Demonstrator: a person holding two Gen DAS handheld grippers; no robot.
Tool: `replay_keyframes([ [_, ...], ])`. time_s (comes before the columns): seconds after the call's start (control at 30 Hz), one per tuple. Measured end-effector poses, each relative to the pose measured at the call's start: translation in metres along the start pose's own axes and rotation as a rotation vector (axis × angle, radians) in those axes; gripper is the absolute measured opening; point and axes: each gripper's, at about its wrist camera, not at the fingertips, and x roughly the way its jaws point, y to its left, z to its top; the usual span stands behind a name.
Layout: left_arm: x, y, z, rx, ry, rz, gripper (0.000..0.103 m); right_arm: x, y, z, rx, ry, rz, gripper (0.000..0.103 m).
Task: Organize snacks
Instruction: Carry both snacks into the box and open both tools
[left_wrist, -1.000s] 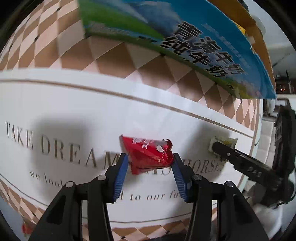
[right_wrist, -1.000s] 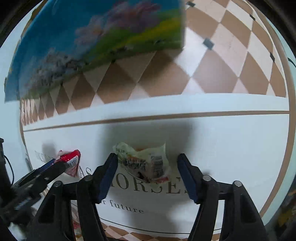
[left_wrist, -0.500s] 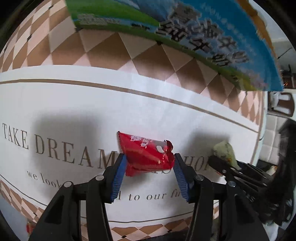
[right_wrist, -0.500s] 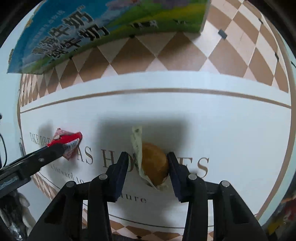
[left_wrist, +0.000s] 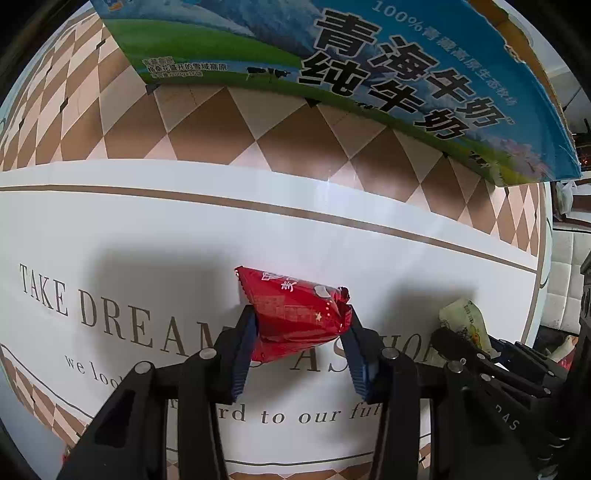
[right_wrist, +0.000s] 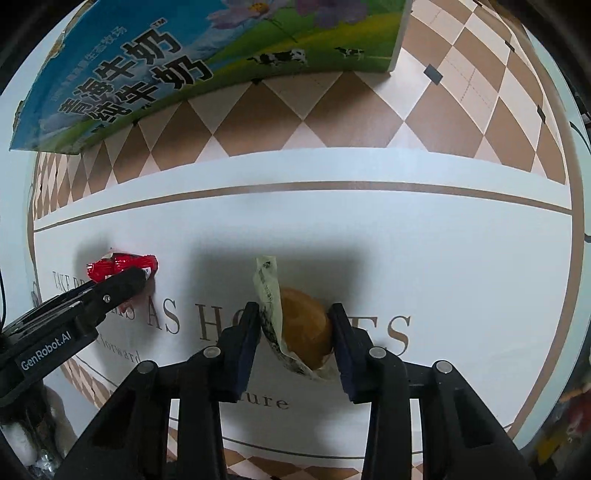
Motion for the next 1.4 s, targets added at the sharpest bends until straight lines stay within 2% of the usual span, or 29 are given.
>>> replay_keyframes([
  [0.3,-0.045,0.0,-0.015,0.036,-0.059,-0.038,0.041,-0.013,0.001,-0.014,0.002,-0.033,0.04,0.04],
  [0.47,-0.087,-0.011,-0.012,0.061,-0.12,-0.086,0.041,-0.043,-0.001,-0.019,-0.01,-0.073,0.087,0.04],
  [0.7,-0.155,-0.028,0.018,0.118,-0.23,-0.153,0.041,-0.112,0.007,-0.005,-0.035,-0.182,0.16,0.04],
  [0.83,-0.184,-0.043,0.053,0.154,-0.285,-0.136,0.041,-0.16,0.011,0.026,-0.039,-0.255,0.21,0.04],
  [0.93,-0.195,-0.049,0.086,0.17,-0.329,-0.073,0.041,-0.186,0.018,0.061,-0.039,-0.304,0.219,0.04],
  [1.07,-0.191,-0.038,0.128,0.166,-0.293,0.003,0.041,-0.204,0.032,0.122,-0.044,-0.335,0.226,0.04],
  [1.27,-0.165,-0.008,0.183,0.119,-0.21,0.079,0.041,-0.191,0.046,0.197,-0.046,-0.313,0.218,0.04],
  [1.4,-0.144,0.007,0.2,0.09,-0.174,0.106,0.041,-0.165,0.056,0.245,-0.04,-0.272,0.214,0.04],
])
